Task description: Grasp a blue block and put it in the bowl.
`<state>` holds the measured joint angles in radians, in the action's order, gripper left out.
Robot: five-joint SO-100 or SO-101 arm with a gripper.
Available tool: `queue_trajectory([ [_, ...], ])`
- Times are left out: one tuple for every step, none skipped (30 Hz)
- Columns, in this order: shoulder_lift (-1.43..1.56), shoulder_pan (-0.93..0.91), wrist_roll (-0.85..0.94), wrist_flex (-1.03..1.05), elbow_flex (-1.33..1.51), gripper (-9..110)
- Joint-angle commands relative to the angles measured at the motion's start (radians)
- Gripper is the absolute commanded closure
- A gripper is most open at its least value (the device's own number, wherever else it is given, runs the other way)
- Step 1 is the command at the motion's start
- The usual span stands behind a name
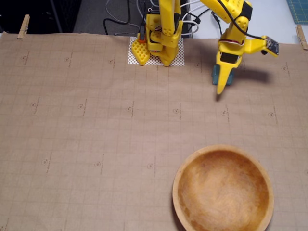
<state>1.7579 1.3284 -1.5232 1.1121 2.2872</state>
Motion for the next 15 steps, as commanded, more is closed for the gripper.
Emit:
queue_trajectory([
  [0.014,0.009,0.005,0.005,0.006,55],
  [0.014,0.012,0.003,0.005,0.011,55],
  [0.014,0.020,-0.003,0.005,0.012,55],
  [0.015,0.029,-0.006,0.005,0.014,55],
  [0.015,0.038,-0.008,0.005,0.015,55],
  [0.014,0.044,-0.008,0.005,0.017,55],
  [0.014,0.052,-0.008,0.005,0.017,55],
  [0.014,0.057,-0.009,0.005,0.018,55],
  [0.014,0.061,-0.009,0.005,0.018,55],
  [0.014,0.061,-0.009,0.005,0.018,56],
  [0.015,0.061,-0.009,0.005,0.018,56],
  [0.017,0.061,-0.009,0.005,0.018,58],
  [0.018,0.061,-0.009,0.005,0.018,60],
  [0.018,0.061,-0.009,0.005,0.018,63],
  [0.021,0.061,-0.009,0.005,0.018,65],
])
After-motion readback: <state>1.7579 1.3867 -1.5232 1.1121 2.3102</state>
